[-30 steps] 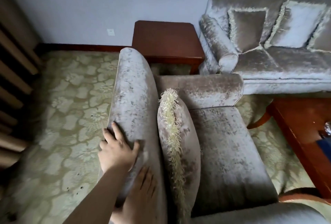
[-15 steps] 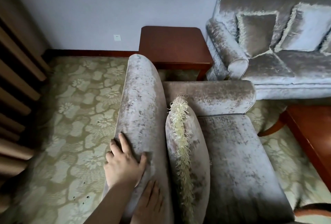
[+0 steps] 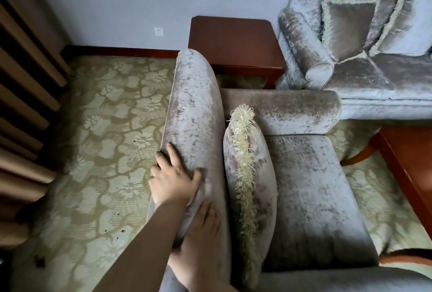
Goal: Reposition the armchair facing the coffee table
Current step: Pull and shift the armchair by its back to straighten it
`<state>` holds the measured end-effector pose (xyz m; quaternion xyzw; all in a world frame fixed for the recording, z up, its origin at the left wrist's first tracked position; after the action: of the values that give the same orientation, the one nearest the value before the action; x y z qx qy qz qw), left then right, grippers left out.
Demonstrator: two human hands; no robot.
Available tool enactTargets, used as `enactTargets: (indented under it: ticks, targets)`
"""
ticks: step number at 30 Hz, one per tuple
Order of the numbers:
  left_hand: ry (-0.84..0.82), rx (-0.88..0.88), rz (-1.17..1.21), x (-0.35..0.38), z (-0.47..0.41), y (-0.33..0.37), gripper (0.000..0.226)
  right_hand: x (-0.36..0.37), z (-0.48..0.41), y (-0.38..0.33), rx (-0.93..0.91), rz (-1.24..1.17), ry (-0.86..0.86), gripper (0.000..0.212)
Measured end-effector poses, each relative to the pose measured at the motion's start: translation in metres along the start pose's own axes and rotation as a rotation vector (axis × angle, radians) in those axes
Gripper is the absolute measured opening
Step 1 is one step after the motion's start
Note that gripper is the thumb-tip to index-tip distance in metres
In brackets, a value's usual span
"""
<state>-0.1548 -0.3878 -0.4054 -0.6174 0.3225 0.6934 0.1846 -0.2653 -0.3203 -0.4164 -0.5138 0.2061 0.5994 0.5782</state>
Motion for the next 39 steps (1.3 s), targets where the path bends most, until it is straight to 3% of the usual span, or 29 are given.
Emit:
enactTargets:
  ticks: [1,5,11,15,18,20,22,24,28,33,39]
  targets:
    - [0.003,0.005,0.003,0.0,0.0,0.0,0.103,0.004,-0.002,0.001,-0.003,-0.017,-0.082,0.124]
    - [0.001,0.018,0.015,0.003,-0.002,-0.002,0.102,0.009,0.003,0.001,-0.016,-0.01,0.044,0.132]
    - [-0.066,0.039,0.031,0.004,-0.006,0.0,0.101,-0.003,0.009,0.0,-0.013,-0.053,0.045,0.133]
    - [-0.145,0.197,0.154,-0.006,-0.004,-0.005,0.092,-0.011,0.015,-0.004,0.061,-0.208,0.011,0.129]
    - [-0.23,0.473,0.191,-0.018,-0.006,-0.025,0.079,-0.015,0.018,-0.016,0.124,-0.233,0.024,0.1]
    - [-0.282,0.653,0.159,-0.021,-0.009,-0.053,0.072,-0.02,0.012,-0.027,0.236,-0.315,0.147,0.065]
    - [-0.353,0.746,0.142,-0.027,-0.014,-0.088,0.072,-0.026,0.0,-0.045,0.345,-0.316,0.246,0.052]
    - [-0.376,0.841,0.073,-0.034,-0.026,-0.118,0.074,-0.031,-0.017,-0.068,0.382,-0.248,0.258,0.062]
    - [-0.25,0.99,-0.056,-0.061,-0.075,-0.135,0.074,-0.05,-0.055,-0.108,0.388,-0.139,0.296,0.071]
    - [-0.183,1.032,-0.017,-0.083,-0.131,-0.108,0.072,-0.071,-0.109,-0.13,0.376,-0.085,0.334,0.073]
    - [-0.134,1.262,-0.216,-0.067,-0.209,-0.063,0.072,-0.102,-0.216,-0.125,0.38,-0.115,0.324,0.074]
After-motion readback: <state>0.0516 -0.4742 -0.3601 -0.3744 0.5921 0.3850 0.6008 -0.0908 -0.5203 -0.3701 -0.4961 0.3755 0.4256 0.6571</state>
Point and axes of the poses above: each hand's wrist, its own z-axis away from the middle knuckle, its own x-axis out of the palm, y = z × x, the point moved 2 cm from there along -z, towards the middle knuckle, and after that the axes turned 4 degrees about z, right-handed, at the moved point
